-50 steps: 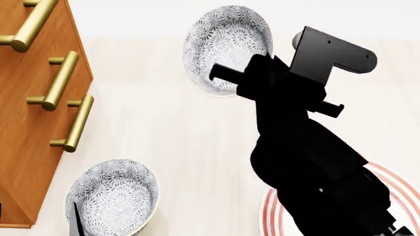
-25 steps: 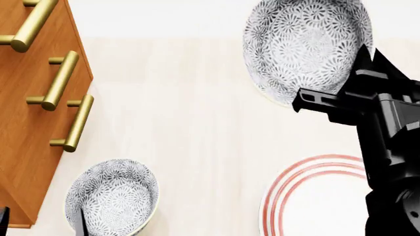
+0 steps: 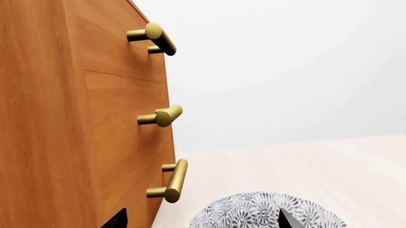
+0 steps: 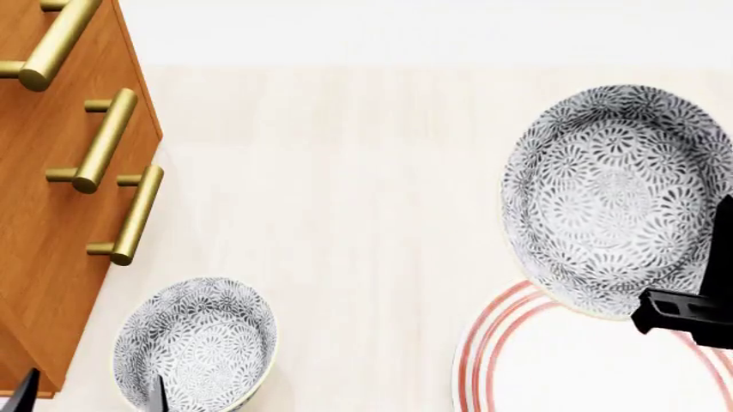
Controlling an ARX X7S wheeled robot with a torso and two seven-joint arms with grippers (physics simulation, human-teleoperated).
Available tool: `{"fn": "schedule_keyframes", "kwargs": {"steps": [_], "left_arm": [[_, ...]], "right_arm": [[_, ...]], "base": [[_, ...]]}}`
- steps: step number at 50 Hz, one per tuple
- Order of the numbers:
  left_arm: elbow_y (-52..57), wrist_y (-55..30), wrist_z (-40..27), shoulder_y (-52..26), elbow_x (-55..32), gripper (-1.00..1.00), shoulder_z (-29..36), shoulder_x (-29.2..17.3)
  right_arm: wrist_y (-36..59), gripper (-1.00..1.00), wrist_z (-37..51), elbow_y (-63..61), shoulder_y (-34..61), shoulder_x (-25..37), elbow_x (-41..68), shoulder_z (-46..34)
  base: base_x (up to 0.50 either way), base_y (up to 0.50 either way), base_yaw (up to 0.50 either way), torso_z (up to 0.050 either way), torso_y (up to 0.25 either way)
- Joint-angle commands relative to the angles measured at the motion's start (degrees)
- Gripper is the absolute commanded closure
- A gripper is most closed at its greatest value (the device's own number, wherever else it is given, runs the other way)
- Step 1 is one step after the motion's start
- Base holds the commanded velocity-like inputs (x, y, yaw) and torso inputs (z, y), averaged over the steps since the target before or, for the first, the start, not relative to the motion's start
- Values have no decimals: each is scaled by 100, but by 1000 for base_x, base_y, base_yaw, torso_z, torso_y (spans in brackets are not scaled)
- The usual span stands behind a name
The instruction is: Pick up the bowl and put it in the front on the plate.
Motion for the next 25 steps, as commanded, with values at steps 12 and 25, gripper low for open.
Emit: {"fn": "schedule_keyframes", "kwargs": {"steps": [12,25], "left_arm": [[-63,-88,89,-42,-23,-100,19,41],[-57,-102,97,-32,-60,-100,55,24]], "right_arm": [[-425,100,-848,781,-548,-87,1861,-179],[681,100,-385,852,-220,-302,1439,-246]], "base": [[0,0,0,0,1],[0,0,0,0,0]]}}
